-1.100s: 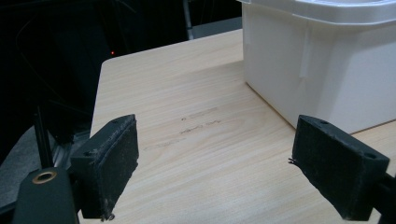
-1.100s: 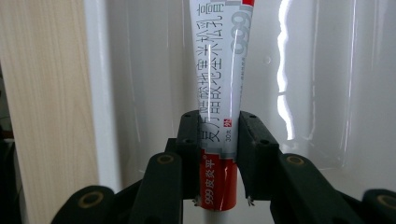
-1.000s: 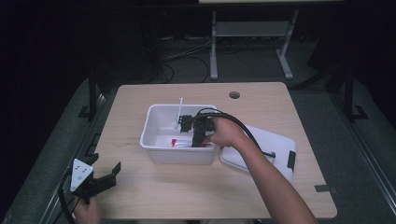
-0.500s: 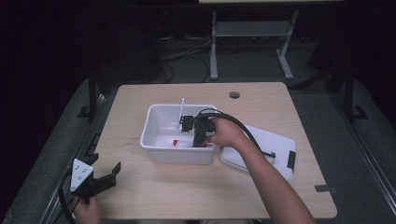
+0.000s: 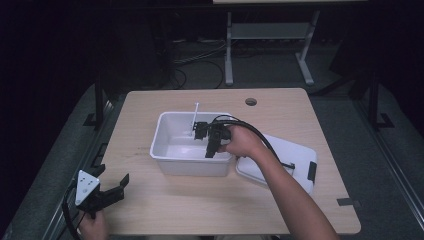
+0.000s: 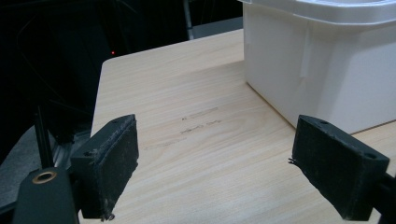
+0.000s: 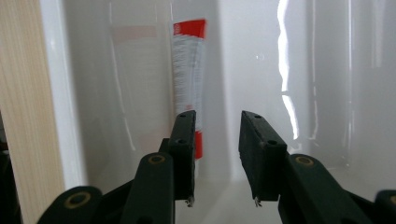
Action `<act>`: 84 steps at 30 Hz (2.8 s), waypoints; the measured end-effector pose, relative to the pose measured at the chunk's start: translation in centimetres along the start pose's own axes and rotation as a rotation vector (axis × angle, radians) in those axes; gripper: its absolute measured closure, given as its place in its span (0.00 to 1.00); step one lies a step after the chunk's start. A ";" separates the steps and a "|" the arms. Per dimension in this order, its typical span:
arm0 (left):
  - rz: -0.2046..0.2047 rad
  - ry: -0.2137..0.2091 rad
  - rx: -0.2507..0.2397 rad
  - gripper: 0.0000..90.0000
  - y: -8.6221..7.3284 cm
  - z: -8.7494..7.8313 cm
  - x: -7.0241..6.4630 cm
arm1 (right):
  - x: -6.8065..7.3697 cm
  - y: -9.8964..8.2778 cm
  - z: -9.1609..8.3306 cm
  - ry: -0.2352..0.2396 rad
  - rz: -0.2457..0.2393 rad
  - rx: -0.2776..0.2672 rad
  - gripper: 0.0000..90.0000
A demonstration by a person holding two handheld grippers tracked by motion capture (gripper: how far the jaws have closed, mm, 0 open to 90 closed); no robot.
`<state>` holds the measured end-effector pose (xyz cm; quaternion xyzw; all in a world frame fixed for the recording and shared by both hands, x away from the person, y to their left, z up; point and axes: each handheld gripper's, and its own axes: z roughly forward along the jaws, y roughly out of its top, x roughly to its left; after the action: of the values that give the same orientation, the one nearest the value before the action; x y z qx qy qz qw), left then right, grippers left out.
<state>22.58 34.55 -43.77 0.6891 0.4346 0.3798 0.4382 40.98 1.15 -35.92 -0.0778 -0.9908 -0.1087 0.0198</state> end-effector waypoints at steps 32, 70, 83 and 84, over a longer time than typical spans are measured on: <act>0.013 -0.004 0.005 0.16 0.1 0.2 -0.3 | 0.5 -3.9 -7.4 -0.121 0.079 -0.089 0.53; 0.021 0.000 0.008 0.16 0.1 0.2 -0.4 | 0.2 -14.8 -6.7 -0.155 0.255 -0.071 0.43; 0.019 0.000 0.009 0.16 0.1 0.2 -0.4 | 0.0 -17.9 -4.4 -0.140 0.289 -0.060 0.46; 0.019 0.000 0.010 0.15 0.1 0.3 -0.4 | 0.0 -18.2 -4.1 -0.137 0.293 -0.054 0.46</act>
<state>22.69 34.04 -43.83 0.6954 0.4298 0.3818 0.4312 38.14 -17.24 -35.82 -0.2294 -0.9645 -0.1259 -0.0343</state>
